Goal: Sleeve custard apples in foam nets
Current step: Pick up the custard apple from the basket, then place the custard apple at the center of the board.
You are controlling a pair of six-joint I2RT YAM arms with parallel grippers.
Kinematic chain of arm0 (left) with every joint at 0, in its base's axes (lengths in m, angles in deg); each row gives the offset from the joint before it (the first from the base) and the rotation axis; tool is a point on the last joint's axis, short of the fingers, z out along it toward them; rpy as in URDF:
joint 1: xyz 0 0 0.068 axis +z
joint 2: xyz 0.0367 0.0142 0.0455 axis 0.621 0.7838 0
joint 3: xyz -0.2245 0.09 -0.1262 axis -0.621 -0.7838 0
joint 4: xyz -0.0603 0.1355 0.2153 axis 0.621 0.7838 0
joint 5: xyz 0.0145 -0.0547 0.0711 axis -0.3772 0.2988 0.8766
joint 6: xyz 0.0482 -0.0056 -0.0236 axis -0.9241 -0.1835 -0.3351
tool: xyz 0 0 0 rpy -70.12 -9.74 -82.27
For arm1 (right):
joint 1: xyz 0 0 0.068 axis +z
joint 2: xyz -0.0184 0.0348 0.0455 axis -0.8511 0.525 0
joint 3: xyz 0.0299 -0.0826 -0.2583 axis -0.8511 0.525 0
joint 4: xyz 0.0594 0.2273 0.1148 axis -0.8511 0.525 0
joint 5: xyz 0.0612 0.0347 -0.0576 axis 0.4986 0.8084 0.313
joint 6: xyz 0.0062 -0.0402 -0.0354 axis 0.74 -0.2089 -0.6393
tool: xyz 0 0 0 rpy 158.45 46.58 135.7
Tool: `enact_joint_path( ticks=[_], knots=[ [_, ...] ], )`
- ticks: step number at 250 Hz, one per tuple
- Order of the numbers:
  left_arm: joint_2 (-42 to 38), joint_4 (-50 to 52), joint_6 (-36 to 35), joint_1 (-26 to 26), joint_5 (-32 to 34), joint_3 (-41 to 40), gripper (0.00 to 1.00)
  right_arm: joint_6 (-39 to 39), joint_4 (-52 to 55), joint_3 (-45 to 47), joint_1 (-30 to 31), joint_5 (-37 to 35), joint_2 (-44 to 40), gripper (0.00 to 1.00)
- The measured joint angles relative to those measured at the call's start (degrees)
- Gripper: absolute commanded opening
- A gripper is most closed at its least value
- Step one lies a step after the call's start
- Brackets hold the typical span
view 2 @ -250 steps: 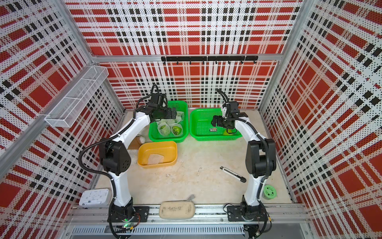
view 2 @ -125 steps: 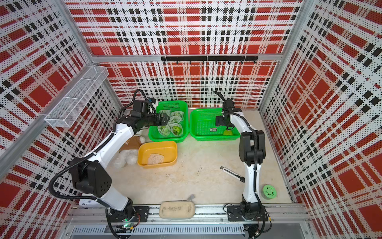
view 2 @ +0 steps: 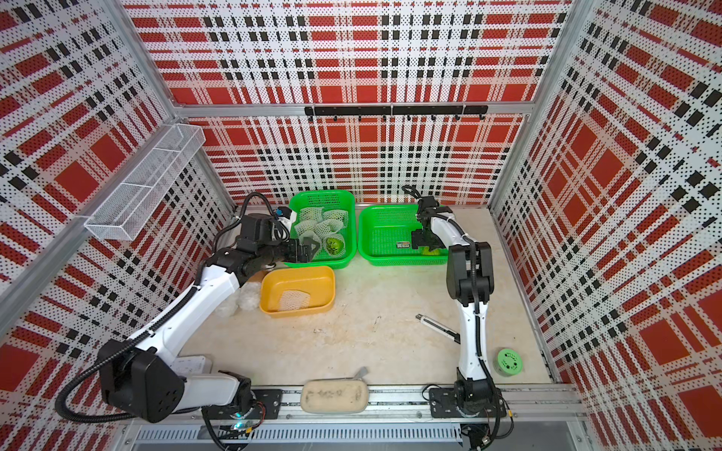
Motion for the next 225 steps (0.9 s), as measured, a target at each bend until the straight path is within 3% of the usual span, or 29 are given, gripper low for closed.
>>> enact_joint_path(
  ticks=[34, 71, 119, 225],
  knots=[
    [0.0, 0.1, 0.0, -1.7, -0.1, -1.4, 0.99, -0.6, 1.3, -0.5, 0.0, 0.7, 0.0, 0.57],
    [-0.1, 0.1, 0.2, -2.6, -0.1, -2.9, 0.99, -1.6, 1.8, -1.2, 0.0, 1.7, -0.3, 0.51],
    [-1.0, 0.2, 0.5, -2.9, 0.0, -4.5, 0.99, -5.2, -2.1, 2.4, 1.0, 5.9, -5.9, 0.5],
    [-4.7, 3.0, 2.8, -1.0, 5.6, -8.6, 0.99, -10.8, -14.9, 23.8, 9.9, 17.4, -33.8, 0.49]
  ],
)
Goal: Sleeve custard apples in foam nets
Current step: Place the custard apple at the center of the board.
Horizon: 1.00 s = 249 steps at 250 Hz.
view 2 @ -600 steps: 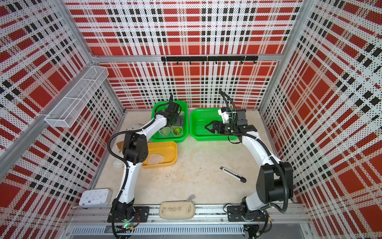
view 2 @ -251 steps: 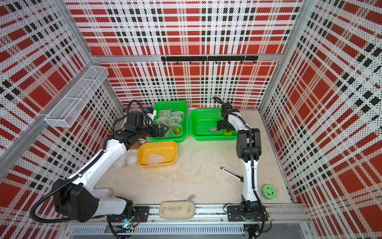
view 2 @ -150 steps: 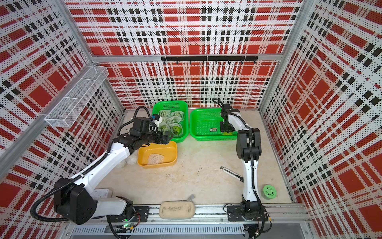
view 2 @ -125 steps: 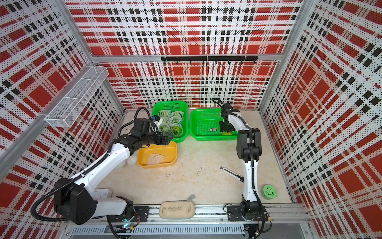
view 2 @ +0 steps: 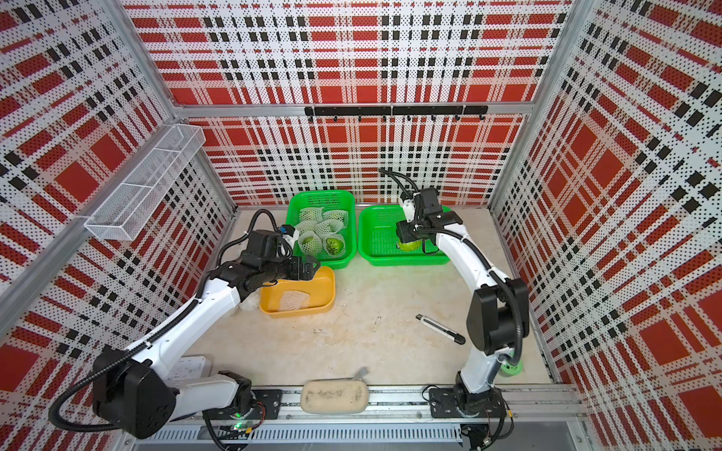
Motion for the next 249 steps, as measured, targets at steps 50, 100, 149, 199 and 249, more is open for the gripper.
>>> enact_joint_path(
  ticks=[50, 100, 149, 199, 249],
  knots=[
    [-0.2, 1.0, 2.1, 1.1, 3.2, -4.7, 0.99, -0.3, -3.7, 16.7, 9.6, 0.7, -9.4, 0.5],
    [1.5, 0.9, 3.6, 1.1, 6.2, -6.6, 0.92, 1.7, -9.0, 29.8, 16.5, 0.4, -13.2, 0.52],
    [7.8, -0.3, 3.8, 0.3, 10.9, -7.2, 0.85, 4.3, -13.9, 36.7, 18.7, 0.1, -12.1, 0.57],
    [17.6, -0.4, 3.6, -3.0, 16.3, -6.9, 0.78, 5.5, -16.1, 38.2, 19.1, 0.0, -9.7, 0.77],
    [23.9, -0.7, 3.6, -4.5, 20.9, -2.6, 0.37, 5.2, -15.8, 38.2, 19.1, 0.0, -10.2, 0.88]
  ],
)
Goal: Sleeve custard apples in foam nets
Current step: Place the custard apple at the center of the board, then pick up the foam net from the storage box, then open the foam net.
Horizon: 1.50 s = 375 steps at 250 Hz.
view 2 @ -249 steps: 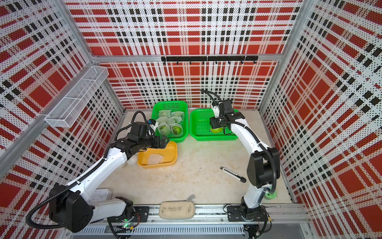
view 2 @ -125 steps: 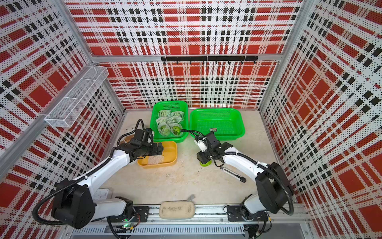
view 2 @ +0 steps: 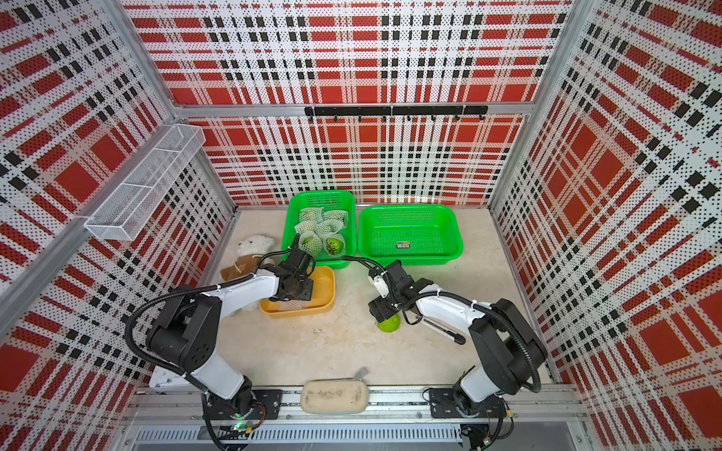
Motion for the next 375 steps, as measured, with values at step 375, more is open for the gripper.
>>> enact_joint_path(
  ticks=[375],
  knots=[
    [-36.6, -2.8, -6.8, -4.4, -29.1, 1.4, 0.0, 12.5, 2.5, -32.7, 11.2, 10.9, 2.0, 0.83]
  ],
)
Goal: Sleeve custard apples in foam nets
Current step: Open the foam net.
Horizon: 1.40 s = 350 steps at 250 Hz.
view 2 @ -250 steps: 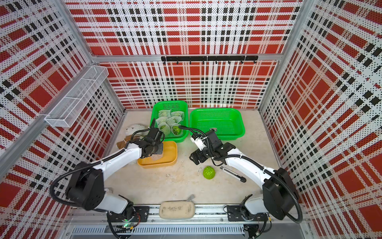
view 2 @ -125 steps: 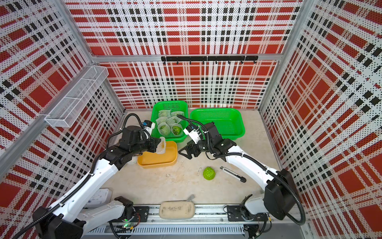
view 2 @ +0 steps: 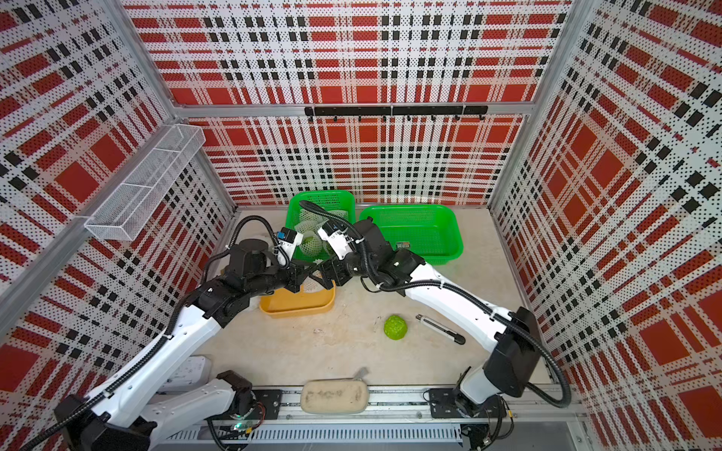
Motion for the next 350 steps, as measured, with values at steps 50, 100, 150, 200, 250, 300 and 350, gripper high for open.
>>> enact_joint_path(
  ticks=[50, 100, 150, 200, 250, 300, 350],
  knots=[
    [0.5, -1.2, 0.2, -2.8, 2.5, 0.0, 0.0, 0.7, 5.7, -0.6, 0.4, -7.0, 3.4, 0.57],
    [1.6, -2.3, 0.1, -4.3, 3.8, 0.0, 0.05, 1.9, 8.3, -1.2, 0.5, -11.2, 3.7, 0.23],
    [2.6, -2.6, 0.0, -5.5, 2.0, 0.2, 0.99, 2.2, 9.8, -1.2, 0.1, -12.7, 2.9, 0.14],
    [0.1, -5.4, 2.1, -2.7, -6.0, 1.9, 0.99, 1.9, 4.5, 5.7, -5.9, -3.3, -4.8, 0.15],
    [-7.3, -20.1, 11.8, 7.8, -19.6, -4.1, 0.99, 2.1, -4.3, 11.6, -15.3, 12.8, -14.7, 0.14],
    [-6.7, -31.8, 18.2, 7.7, -28.2, -9.3, 0.98, 6.8, -14.9, 13.0, -19.7, 26.4, -18.2, 0.14],
    [-2.5, -51.6, 26.9, 6.3, -32.8, -16.4, 0.92, 22.7, -36.2, 19.3, -22.2, 36.2, -18.6, 0.14]
  ],
)
